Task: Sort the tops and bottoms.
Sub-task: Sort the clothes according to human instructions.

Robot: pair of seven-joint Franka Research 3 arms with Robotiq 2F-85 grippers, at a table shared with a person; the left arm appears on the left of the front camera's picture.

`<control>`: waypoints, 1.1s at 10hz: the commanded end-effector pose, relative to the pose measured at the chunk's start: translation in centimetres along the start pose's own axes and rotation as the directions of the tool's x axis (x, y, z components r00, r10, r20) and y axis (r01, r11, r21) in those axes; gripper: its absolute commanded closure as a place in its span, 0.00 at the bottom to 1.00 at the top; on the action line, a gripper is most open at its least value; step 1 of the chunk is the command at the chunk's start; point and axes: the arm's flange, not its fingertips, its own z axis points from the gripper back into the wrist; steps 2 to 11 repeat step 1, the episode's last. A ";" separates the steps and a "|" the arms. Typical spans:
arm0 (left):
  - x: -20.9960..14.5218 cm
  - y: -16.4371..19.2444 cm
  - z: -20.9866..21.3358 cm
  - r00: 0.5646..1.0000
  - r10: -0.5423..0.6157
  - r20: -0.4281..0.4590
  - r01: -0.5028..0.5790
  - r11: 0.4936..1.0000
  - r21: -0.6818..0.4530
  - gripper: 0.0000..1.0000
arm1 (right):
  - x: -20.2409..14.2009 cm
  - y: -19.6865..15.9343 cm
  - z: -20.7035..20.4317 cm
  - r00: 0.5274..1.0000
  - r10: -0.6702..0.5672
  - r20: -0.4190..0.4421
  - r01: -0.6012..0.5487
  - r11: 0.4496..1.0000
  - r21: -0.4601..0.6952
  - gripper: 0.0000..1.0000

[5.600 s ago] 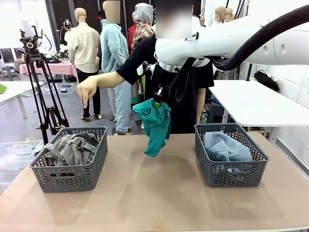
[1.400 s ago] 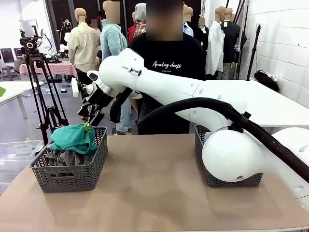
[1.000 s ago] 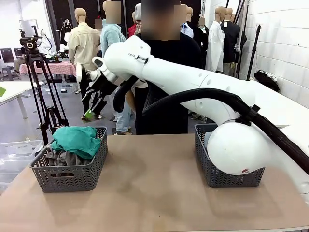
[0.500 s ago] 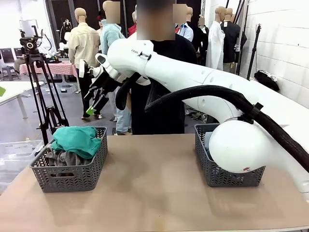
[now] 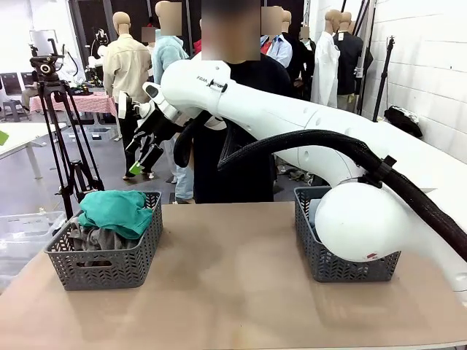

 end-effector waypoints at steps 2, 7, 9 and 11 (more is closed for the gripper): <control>0.0 0.1 0.1 1.000 0.003 0.004 -0.003 1.000 0.001 0.00 | 0.0 -0.1 0.1 1.000 0.017 0.002 -0.017 1.000 -0.004 0.00; 0.0 0.1 0.1 1.000 0.003 0.004 -0.003 1.000 0.001 0.00 | 0.0 -0.1 0.1 1.000 0.017 0.002 -0.017 1.000 -0.004 0.00; 0.0 0.1 0.1 1.000 0.003 0.004 -0.003 1.000 0.001 0.00 | 0.0 -0.1 0.1 1.000 0.017 0.002 -0.017 1.000 -0.004 0.00; 0.0 0.1 0.1 1.000 0.003 0.004 -0.003 1.000 0.001 0.00 | 0.0 -0.1 0.1 1.000 0.017 0.002 -0.017 1.000 -0.004 0.00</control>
